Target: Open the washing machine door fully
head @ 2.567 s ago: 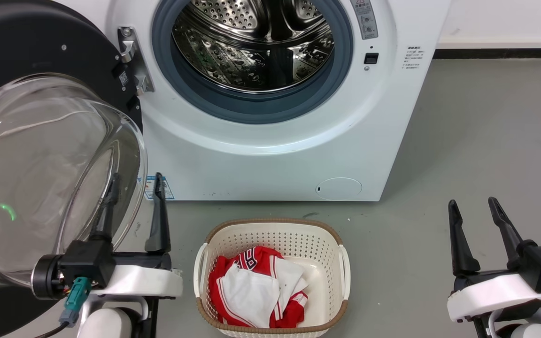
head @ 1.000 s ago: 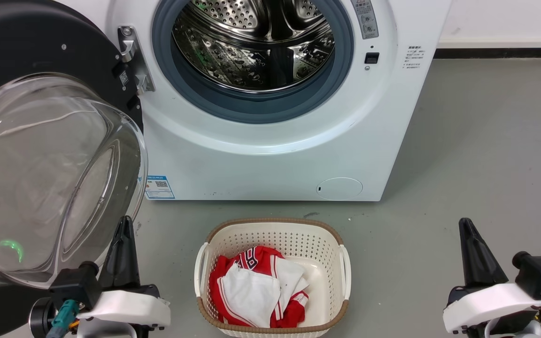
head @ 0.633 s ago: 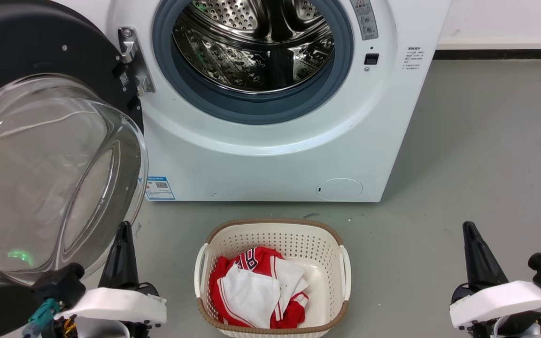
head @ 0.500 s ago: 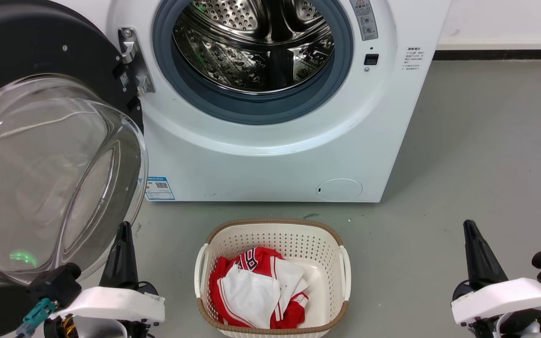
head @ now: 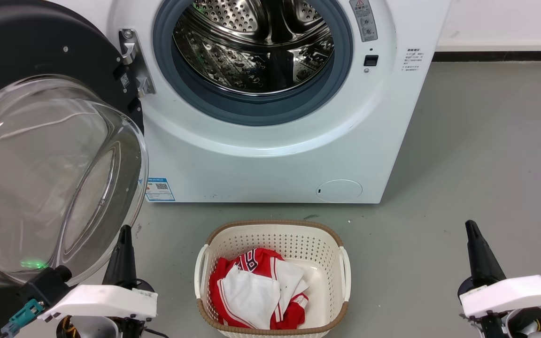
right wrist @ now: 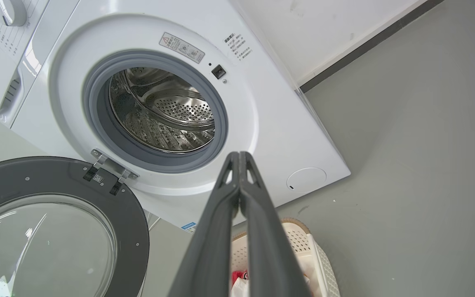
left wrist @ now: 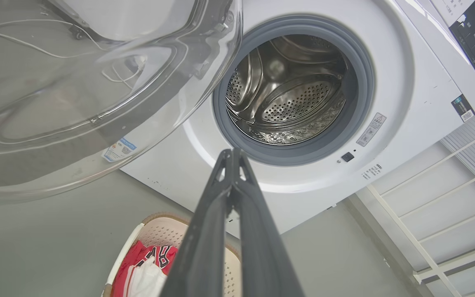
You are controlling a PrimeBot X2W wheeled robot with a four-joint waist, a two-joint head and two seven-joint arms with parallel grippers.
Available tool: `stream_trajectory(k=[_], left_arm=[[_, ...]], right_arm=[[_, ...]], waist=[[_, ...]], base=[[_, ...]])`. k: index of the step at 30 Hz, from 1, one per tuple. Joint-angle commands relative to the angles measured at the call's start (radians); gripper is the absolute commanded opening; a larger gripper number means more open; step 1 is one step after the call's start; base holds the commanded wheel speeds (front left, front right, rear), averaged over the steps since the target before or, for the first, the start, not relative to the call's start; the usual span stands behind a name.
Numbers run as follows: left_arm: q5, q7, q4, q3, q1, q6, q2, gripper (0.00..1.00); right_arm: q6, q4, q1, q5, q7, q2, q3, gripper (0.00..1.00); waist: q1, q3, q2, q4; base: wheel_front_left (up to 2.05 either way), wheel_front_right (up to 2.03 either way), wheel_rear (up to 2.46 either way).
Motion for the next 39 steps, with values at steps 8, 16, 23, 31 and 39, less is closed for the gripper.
stream_trajectory(k=[8, 16, 23, 31, 39], left_arm=[[-0.142, 0.034, 0.008, 0.009, -0.036, -0.016, 0.002, 0.00], [-0.232, 0.057, 0.021, 0.015, -0.042, -0.022, 0.001, 0.00], [-0.316, 0.077, 0.033, 0.019, -0.048, -0.027, 0.001, 0.00], [-0.404, 0.100, 0.045, 0.024, -0.052, -0.033, 0.000, 0.00], [-0.488, 0.120, 0.057, 0.028, -0.059, -0.040, -0.001, 0.00]], right_arm=[[0.000, 0.007, -0.036, 0.144, 0.025, -0.001, -0.009, 0.00], [0.000, 0.018, -0.043, 0.235, 0.041, -0.001, -0.013, 0.00], [0.000, 0.028, -0.049, 0.319, 0.057, -0.001, -0.017, 0.00], [0.000, 0.039, -0.055, 0.410, 0.073, -0.001, -0.022, 0.00], [0.000, 0.050, -0.063, 0.493, 0.089, -0.001, -0.026, 0.00]], waist=[[0.0000, -0.002, 0.0000, 0.000], [0.0000, -0.004, 0.0000, 0.000], [0.0000, -0.006, 0.0000, 0.000], [0.0000, -0.008, 0.0000, 0.000], [0.0000, -0.010, 0.0000, 0.000]], base=[[0.00, 0.00, 0.00], [0.00, 0.00, 0.00], [0.00, 0.00, 0.00], [0.00, 0.00, 0.00], [0.00, 0.00, 0.00]])
